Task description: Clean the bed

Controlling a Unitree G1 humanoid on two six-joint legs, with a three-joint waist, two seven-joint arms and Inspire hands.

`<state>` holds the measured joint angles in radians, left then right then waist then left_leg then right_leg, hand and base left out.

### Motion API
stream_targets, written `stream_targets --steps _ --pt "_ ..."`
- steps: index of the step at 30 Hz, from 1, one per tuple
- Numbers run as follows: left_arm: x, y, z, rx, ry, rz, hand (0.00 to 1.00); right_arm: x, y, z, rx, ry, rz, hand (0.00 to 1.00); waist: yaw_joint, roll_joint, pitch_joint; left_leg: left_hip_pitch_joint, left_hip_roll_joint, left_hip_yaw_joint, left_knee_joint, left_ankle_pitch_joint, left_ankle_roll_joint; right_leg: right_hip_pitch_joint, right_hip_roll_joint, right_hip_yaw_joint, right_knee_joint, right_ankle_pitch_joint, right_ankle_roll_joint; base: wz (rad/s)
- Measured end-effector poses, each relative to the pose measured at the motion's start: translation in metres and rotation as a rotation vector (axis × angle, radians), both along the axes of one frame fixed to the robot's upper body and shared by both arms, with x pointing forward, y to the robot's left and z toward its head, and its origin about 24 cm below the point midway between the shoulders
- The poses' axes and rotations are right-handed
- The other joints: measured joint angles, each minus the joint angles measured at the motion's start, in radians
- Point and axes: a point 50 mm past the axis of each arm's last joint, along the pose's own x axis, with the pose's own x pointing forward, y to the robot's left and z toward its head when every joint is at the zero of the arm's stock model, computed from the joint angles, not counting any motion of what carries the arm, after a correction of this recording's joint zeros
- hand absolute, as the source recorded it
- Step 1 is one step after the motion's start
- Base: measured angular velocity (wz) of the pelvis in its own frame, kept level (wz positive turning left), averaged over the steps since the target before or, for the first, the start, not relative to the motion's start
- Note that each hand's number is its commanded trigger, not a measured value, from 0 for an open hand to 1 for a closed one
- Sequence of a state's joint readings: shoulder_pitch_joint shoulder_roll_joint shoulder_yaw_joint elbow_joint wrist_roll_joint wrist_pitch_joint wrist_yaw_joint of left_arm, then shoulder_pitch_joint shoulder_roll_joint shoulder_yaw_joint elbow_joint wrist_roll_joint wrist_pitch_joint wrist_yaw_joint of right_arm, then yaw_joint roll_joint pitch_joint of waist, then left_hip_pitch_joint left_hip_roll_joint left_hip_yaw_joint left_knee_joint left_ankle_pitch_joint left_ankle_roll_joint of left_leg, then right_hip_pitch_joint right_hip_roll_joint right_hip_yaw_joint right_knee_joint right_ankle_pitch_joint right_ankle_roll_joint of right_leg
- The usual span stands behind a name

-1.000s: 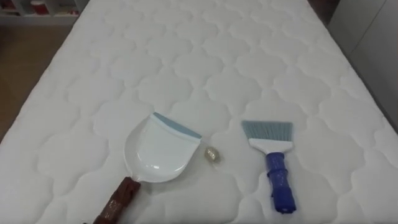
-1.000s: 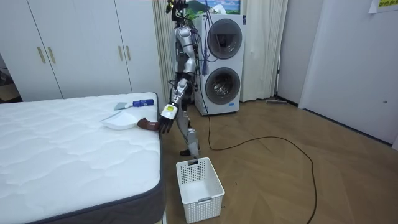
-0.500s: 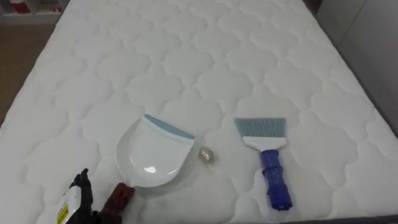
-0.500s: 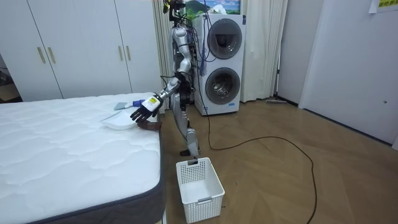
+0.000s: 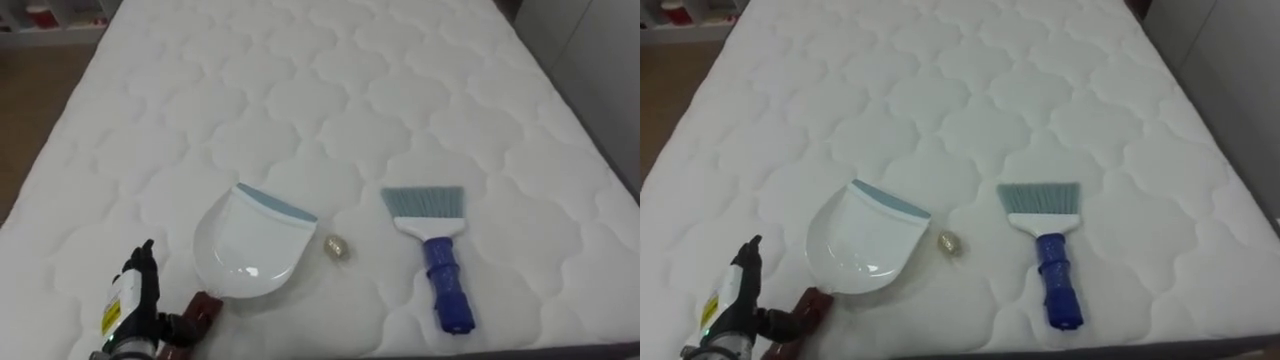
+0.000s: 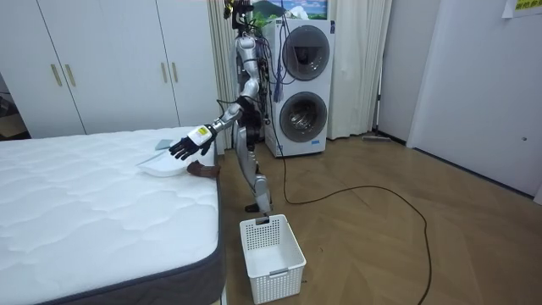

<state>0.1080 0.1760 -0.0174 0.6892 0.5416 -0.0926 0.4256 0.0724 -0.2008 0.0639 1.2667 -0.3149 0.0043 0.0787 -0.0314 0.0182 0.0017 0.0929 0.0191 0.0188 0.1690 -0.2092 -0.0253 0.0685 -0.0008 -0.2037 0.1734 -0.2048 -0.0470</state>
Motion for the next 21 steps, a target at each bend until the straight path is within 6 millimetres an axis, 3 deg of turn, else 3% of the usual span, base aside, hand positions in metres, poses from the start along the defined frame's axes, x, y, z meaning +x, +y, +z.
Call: stream_targets --steps 7,12,21 --pt "0.001 -0.001 -0.008 0.002 0.054 0.0 0.0 0.003 -0.004 0.001 -0.01 0.003 -0.025 0.0 -0.011 0.009 -0.002 -0.05 0.001 0.006 -0.001 0.003 0.005 -0.067 -0.002 0.013 0.039 0.001 -0.002 -0.05" --pt "0.002 -0.001 -0.013 -0.008 0.087 0.013 0.0 0.006 -0.004 0.001 -0.005 -0.014 -0.063 0.0 -0.023 -0.002 0.0059 -0.081 0.001 0.008 0.0 0.005 0.008 -0.103 -0.004 0.012 0.049 0.002 -0.003 0.0" --pt "0.014 -0.001 -0.016 -0.01 0.121 0.014 0.0 0.032 -0.003 0.005 0.012 -0.088 -0.124 0.0 -0.024 -0.002 0.0101 -0.188 0.0 0.015 0.034 0.009 0.013 -0.204 -0.011 0.006 0.075 0.009 -0.009 0.0"
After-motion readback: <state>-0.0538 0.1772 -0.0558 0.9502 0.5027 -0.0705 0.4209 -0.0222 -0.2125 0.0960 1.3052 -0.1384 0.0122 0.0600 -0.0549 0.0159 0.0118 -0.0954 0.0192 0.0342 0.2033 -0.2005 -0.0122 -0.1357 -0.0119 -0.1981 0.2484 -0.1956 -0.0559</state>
